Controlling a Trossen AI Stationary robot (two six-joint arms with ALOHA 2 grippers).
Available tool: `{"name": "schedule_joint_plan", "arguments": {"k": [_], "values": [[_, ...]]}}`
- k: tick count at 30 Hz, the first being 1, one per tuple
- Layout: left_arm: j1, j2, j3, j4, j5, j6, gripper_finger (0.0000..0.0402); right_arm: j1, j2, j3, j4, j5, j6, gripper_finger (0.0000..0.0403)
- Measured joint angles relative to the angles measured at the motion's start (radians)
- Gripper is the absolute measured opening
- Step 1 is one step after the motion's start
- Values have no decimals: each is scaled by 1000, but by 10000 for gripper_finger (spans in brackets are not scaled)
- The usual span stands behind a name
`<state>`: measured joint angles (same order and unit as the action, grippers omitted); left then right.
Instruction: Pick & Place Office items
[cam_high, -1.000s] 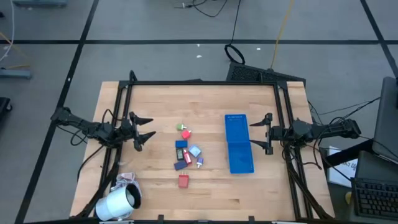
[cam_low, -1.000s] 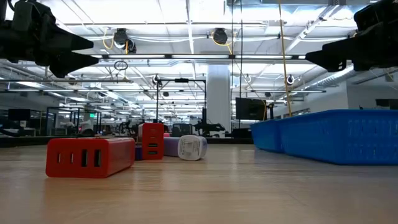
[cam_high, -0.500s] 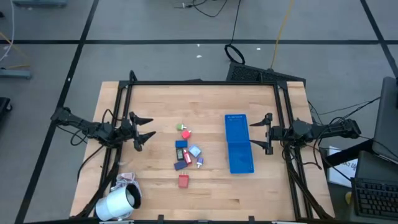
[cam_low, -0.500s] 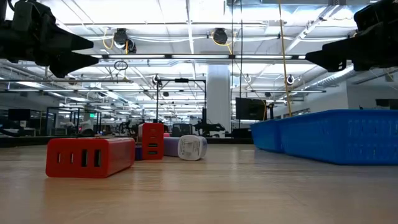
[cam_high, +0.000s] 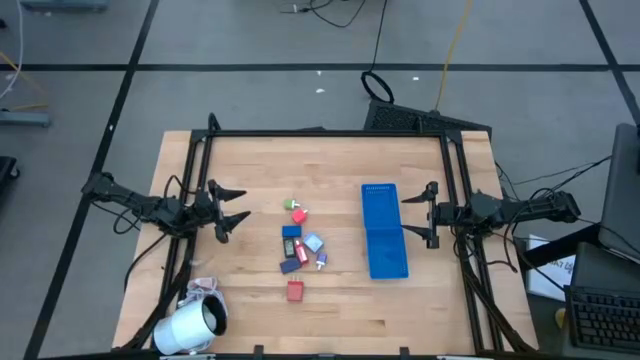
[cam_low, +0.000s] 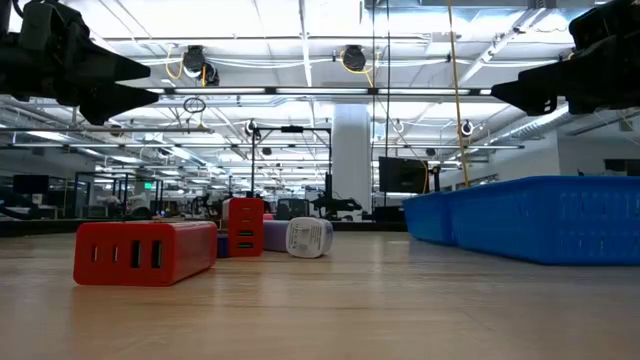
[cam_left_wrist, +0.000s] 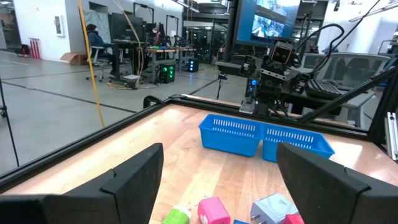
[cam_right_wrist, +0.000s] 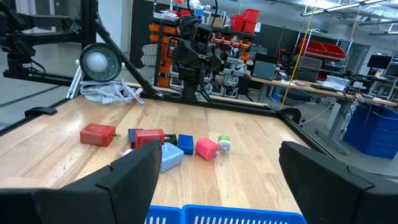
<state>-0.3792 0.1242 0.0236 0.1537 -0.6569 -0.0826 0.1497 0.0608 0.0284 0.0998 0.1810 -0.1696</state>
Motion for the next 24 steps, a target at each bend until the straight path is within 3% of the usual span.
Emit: {"name": "schedule_joint_plan", "arguments": {"k": [16, 24], "values": [[0, 0, 0, 13, 0, 0, 310, 0, 0, 0, 0, 0, 0, 313], [0, 0, 0, 262, 0, -94, 310, 0, 0, 0, 0, 0, 0, 313]]}}
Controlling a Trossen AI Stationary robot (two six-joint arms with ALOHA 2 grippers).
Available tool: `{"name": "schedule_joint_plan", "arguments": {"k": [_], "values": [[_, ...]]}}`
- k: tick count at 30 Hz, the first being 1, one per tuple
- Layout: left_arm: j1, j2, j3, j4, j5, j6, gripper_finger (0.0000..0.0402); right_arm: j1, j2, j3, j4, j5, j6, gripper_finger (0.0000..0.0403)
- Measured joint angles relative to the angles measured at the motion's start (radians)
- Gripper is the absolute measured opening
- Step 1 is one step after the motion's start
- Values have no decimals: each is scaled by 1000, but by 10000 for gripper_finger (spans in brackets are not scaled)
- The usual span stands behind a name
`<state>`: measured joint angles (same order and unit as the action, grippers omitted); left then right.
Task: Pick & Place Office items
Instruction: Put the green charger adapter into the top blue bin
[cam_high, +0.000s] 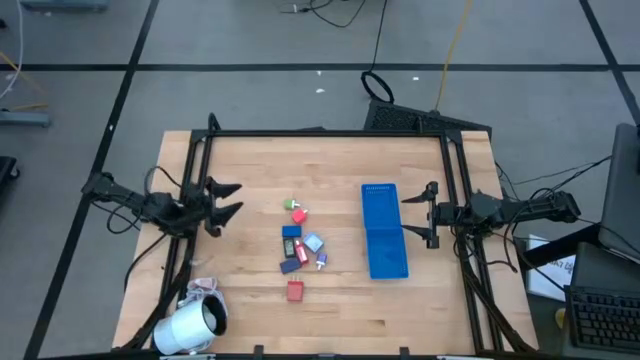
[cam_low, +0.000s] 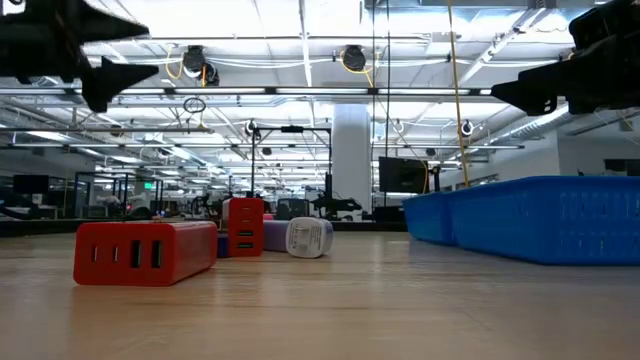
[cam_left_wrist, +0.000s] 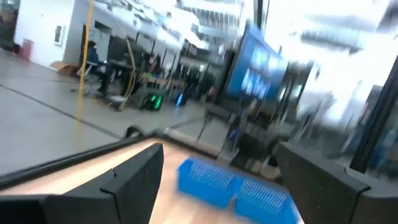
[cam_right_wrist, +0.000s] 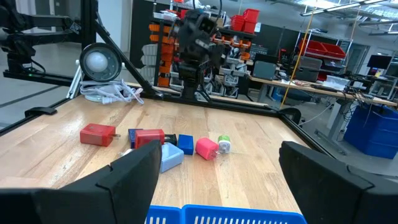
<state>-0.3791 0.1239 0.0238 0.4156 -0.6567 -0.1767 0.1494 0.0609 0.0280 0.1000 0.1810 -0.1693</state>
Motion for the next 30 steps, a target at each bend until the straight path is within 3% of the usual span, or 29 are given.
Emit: {"name": "schedule_joint_plan", "arguments": {"k": [3, 10, 15, 22, 26, 30], "values": [[0, 0, 0, 88, 0, -93, 310, 0, 0, 0, 0, 0, 0, 313], [3, 0, 0, 180, 12, -91, 310, 0, 0, 0, 0, 0, 0, 313], [3, 0, 0, 170, 59, -93, 310, 0, 0, 0, 0, 0, 0, 313], [18, 0, 0, 105, -157, -71, 310, 0, 0, 0, 0, 0, 0, 313], [55, 19, 0, 92, -111, -116, 310, 0, 0, 0, 0, 0, 0, 313], [100, 113, 0, -2, -102, -197, 310, 0, 0, 0, 0, 0, 0, 313]]}}
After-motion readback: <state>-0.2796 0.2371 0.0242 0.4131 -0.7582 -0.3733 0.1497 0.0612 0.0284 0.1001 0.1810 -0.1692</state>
